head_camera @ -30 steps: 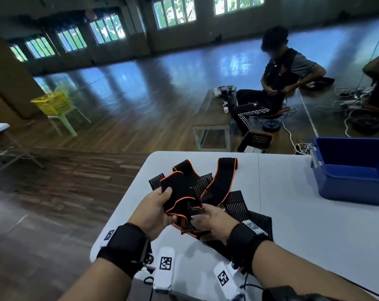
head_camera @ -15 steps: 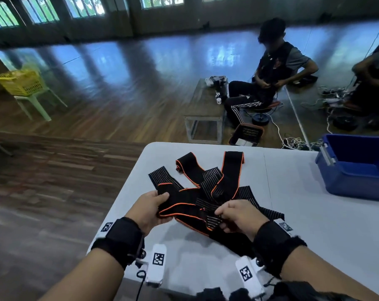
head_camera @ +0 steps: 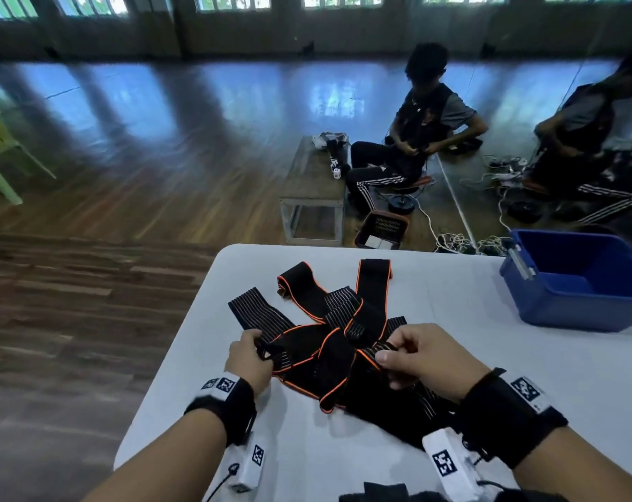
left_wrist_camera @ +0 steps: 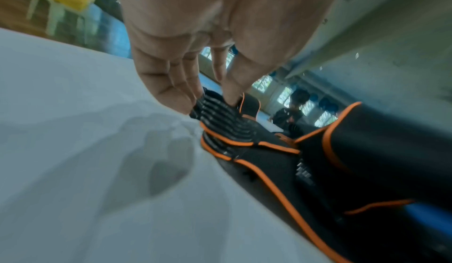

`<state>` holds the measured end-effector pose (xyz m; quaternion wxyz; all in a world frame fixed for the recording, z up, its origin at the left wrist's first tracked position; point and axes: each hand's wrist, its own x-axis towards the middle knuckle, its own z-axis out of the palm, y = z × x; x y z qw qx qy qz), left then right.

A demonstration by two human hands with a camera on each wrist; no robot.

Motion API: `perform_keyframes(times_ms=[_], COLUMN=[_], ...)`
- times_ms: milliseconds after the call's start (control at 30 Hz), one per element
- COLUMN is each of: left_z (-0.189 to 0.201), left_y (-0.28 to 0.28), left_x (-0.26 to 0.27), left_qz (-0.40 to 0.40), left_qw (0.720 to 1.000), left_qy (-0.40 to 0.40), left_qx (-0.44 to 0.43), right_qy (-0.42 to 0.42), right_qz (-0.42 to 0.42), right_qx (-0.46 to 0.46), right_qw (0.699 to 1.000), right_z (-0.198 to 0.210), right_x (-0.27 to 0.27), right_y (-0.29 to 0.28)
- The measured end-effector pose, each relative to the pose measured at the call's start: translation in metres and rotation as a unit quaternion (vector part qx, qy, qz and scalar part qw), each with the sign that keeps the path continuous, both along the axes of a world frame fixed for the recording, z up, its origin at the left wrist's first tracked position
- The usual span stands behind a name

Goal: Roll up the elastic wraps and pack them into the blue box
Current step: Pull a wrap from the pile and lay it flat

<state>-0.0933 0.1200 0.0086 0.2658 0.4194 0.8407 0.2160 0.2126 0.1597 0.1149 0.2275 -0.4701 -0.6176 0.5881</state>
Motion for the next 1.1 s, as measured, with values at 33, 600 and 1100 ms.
perform_keyframes(times_ms=[33,600,1100], left_z=[-0.005,0.141,0.285], left_y=[0.004,0.038,0.057], left_x=[-0.001,0.017,0.089], left_qz=[-0.021,-0.105,-0.148], left_qw=[0.999,0.946,0.828], left_qy=[0.020,-0.079,-0.233], left_qx=[-0.015,0.296,0.489], right_qy=[0.017,0.088,0.193], right_qz=[-0.004,-0.046,-0.144], right_qx=[-0.005,0.249,0.272], right_qw=[1.000,0.963,0.932], right_z=[0.002,0.123,0.177], right_x=[-0.002,-0.034,-0.022], right_y=[0.000,0.044,0.054])
